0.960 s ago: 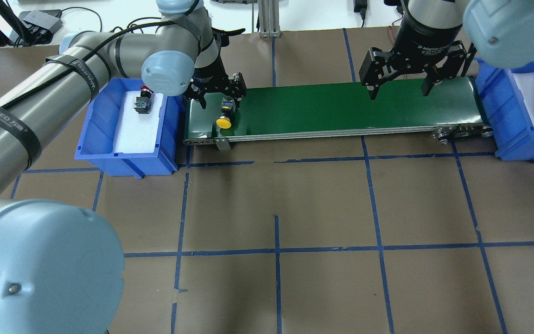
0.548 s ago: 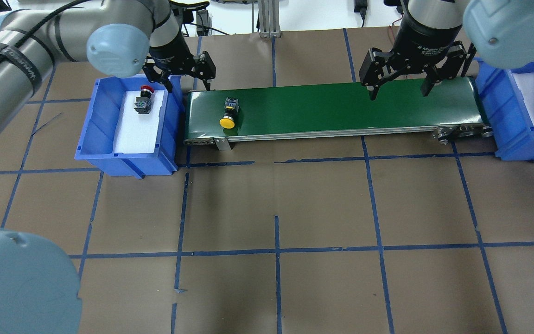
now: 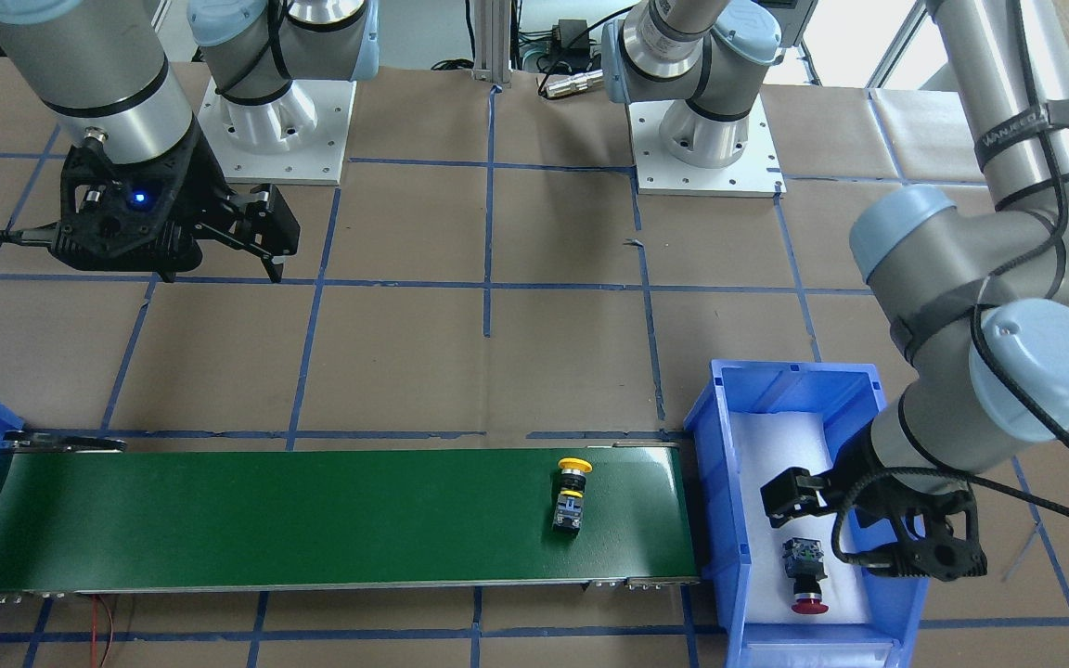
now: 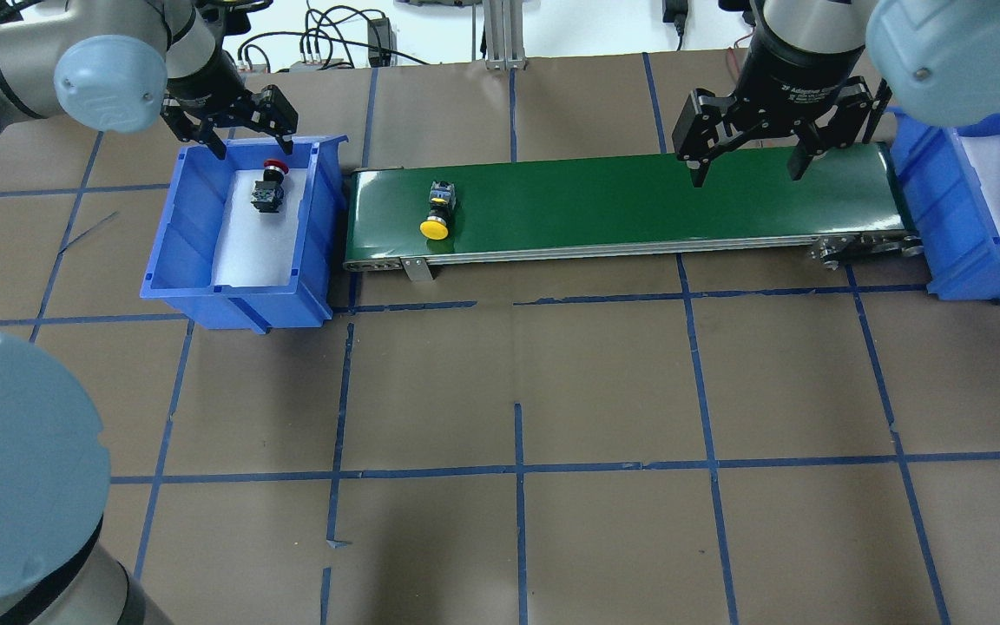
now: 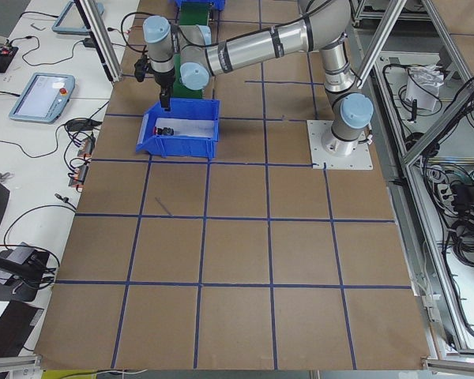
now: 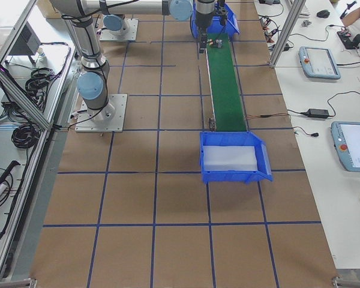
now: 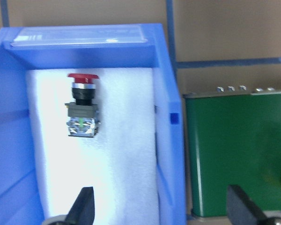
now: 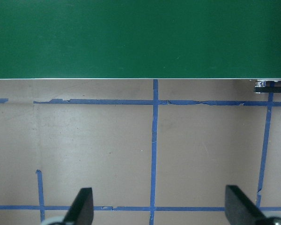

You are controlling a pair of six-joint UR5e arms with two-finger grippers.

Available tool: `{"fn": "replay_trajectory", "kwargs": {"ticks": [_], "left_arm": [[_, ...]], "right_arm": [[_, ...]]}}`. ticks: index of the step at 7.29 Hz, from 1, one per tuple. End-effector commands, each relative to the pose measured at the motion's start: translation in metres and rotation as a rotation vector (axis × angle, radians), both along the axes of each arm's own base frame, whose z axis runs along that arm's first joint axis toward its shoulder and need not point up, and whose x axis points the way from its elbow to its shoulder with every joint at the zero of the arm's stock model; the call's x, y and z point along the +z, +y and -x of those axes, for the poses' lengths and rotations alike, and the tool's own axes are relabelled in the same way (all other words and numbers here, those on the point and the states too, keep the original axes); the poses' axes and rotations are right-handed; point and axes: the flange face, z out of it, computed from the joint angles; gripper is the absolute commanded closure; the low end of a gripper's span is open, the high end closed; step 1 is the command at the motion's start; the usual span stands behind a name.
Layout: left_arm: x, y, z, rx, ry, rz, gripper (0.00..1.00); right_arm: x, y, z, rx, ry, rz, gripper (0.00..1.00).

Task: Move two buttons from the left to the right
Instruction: 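Move the left gripper back into the bin over the red-capped button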

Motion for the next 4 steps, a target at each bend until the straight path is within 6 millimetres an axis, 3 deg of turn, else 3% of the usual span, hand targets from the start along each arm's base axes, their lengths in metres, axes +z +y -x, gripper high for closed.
{"fn": "replay_trajectory", "kwargs": {"ticks": [1, 3, 4], "left_arm": [[-0.039, -0.035, -0.015, 0.014, -0.002, 0.002, 0.01], [-0.076, -0.038, -0.008, 0.002, 0.0, -0.049, 0.02], [-0.08, -0.037, -0.009, 0.0, -0.001, -0.057, 0.02]], "right_arm": [[0.0, 0.0, 0.0, 0.0, 0.001, 0.001, 0.0], [0.0, 0.0, 0.0, 0.0, 0.003, 0.001, 0.0], [0.0, 0.0, 0.0, 0.0, 0.003, 0.001, 0.0]]}}
